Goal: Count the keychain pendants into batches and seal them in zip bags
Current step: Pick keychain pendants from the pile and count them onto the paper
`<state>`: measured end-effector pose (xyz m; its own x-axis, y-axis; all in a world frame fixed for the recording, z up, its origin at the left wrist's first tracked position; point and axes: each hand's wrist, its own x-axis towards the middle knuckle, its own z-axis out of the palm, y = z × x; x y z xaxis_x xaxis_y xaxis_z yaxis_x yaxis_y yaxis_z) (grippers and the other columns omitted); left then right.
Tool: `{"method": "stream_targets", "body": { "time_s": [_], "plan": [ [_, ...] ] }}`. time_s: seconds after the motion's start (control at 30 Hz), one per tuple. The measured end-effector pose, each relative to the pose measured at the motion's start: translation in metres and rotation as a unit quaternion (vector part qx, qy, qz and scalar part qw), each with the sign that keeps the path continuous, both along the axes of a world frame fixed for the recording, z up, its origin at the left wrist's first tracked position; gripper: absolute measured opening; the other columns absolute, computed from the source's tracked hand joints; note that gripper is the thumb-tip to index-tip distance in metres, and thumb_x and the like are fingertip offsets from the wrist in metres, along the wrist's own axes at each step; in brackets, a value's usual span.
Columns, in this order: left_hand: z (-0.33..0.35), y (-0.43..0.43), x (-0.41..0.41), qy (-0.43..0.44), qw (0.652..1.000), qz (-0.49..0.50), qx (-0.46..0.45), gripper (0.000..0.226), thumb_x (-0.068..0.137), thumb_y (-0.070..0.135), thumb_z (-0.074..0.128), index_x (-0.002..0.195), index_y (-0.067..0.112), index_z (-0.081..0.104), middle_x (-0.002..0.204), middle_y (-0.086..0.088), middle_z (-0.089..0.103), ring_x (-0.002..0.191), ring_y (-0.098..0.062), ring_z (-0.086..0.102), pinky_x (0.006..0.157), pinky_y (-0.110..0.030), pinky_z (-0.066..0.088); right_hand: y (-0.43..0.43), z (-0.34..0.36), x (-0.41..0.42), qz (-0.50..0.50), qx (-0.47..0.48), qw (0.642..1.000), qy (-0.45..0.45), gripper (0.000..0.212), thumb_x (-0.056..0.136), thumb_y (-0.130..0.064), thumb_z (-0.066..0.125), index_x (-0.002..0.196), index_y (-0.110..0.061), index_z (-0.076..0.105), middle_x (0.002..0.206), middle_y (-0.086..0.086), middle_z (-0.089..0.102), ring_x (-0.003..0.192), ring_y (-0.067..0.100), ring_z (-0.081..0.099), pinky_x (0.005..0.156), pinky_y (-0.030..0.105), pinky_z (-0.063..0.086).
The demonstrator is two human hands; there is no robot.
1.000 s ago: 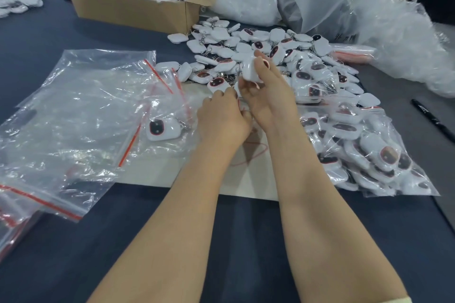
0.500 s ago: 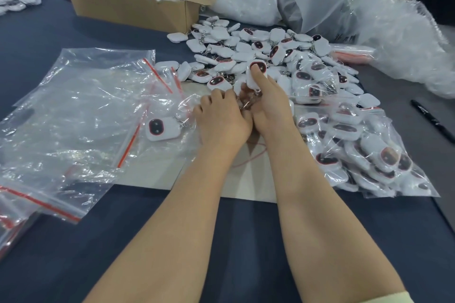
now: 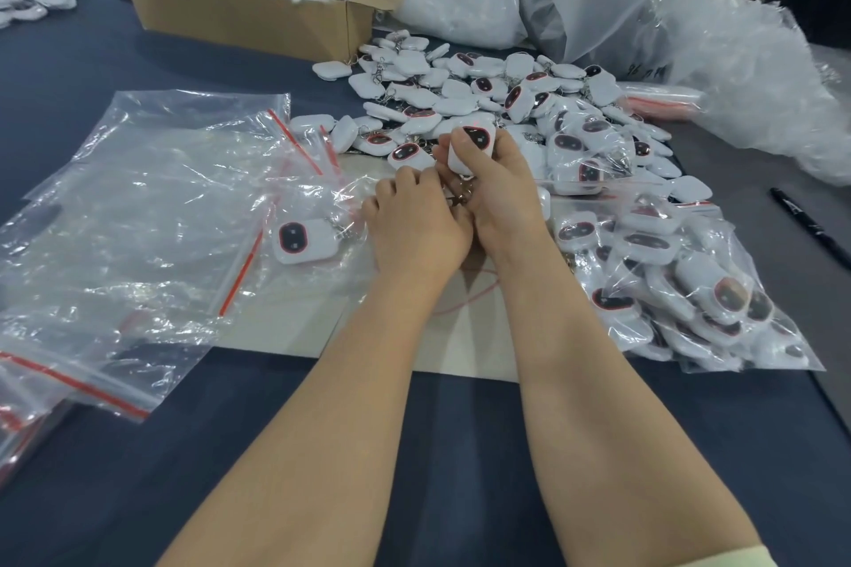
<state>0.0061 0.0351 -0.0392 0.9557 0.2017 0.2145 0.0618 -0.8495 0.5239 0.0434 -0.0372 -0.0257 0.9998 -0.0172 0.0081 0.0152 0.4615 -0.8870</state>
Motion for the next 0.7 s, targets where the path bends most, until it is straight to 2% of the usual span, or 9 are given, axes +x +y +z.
{"method": "stream_targets", "body": {
  "time_s": [0.17, 0.3, 0.43, 0.57, 0.7],
  "plan": [
    [-0.0005, -0.0002, -0.0001, 0.002, 1.0, 0.001, 0.004, 0.032, 0.087, 0.031, 0.052, 0.114, 0.013, 0.054, 0.124, -0.008, 0.049, 0.119, -0.032, 0.04, 0.098, -0.04, 0.028, 0.0017, 0.0011, 0.0011, -0.004, 0.005, 1.0, 0.025, 0.008, 0.094, -0.007, 0.058, 0.087, -0.01, 0.059, 0.081, 0.004, 0.066, 0.069, 0.01, 0.066, 0.064, 0.019, 0.054],
    [-0.0006, 0.0001, 0.0007, 0.002, 1.0, 0.002, 0.001, 0.036, 0.087, 0.032, 0.052, 0.117, 0.013, 0.054, 0.124, -0.008, 0.049, 0.119, -0.032, 0.04, 0.098, -0.041, 0.028, 0.0034, 0.0026, 0.0019, -0.002, 0.063, 0.996, 0.063, 0.018, 0.1, -0.013, 0.048, 0.088, -0.007, 0.06, 0.083, 0.007, 0.067, 0.07, 0.015, 0.065, 0.067, 0.024, 0.055],
    [-0.0007, 0.0002, 0.0018, 0.002, 1.0, 0.007, 0.001, 0.036, 0.087, 0.032, 0.052, 0.117, 0.013, 0.054, 0.124, -0.007, 0.05, 0.119, -0.031, 0.04, 0.098, -0.04, 0.028, 0.0033, 0.002, 0.0007, 0.007, 0.0, 1.0, 0.028, 0.023, 0.102, -0.012, 0.041, 0.089, -0.007, 0.06, 0.088, 0.007, 0.066, 0.067, 0.008, 0.066, 0.068, 0.021, 0.056],
    [-0.0007, 0.0, 0.0018, -0.001, 1.0, 0.01, -0.003, 0.034, 0.086, 0.031, 0.052, 0.115, 0.013, 0.054, 0.123, -0.007, 0.05, 0.118, -0.031, 0.041, 0.098, -0.04, 0.028, 0.003, 0.0032, -0.0001, 0.009, 0.002, 0.999, 0.033, 0.023, 0.102, -0.012, 0.042, 0.089, -0.006, 0.061, 0.089, 0.009, 0.067, 0.068, 0.01, 0.067, 0.068, 0.022, 0.056],
    [-0.0006, -0.0004, 0.0014, 0.0, 1.0, 0.009, -0.004, 0.033, 0.086, 0.03, 0.052, 0.114, 0.013, 0.055, 0.122, -0.007, 0.05, 0.118, -0.031, 0.041, 0.098, -0.04, 0.028, 0.0034, 0.0026, 0.0001, 0.012, -0.002, 0.999, 0.039, 0.02, 0.1, -0.014, 0.049, 0.087, -0.008, 0.062, 0.088, 0.006, 0.068, 0.073, 0.012, 0.065, 0.077, 0.026, 0.054]
  ]
}}
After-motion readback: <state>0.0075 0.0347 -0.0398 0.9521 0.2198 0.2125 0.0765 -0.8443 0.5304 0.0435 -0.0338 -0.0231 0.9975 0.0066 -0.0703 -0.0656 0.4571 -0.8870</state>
